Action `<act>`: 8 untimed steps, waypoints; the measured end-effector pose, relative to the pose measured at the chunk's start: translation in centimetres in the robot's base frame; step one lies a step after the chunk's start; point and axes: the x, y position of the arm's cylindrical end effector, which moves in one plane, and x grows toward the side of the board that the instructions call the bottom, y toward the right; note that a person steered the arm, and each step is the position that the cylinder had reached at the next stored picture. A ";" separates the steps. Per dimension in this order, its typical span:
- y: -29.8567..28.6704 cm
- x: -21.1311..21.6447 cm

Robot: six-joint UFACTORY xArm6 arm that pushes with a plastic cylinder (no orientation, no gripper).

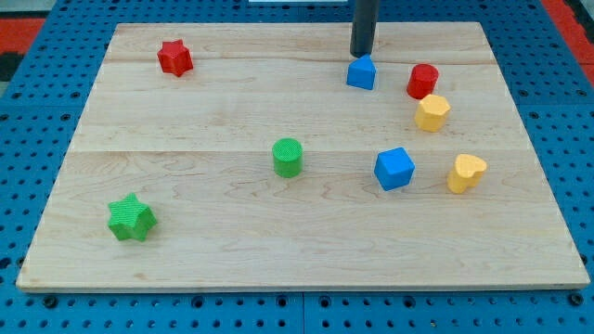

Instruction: Move the blue triangle to the top right of the red circle

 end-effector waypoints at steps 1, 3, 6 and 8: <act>-3.6 -0.2; -4.6 9.0; 2.2 1.3; 2.3 0.3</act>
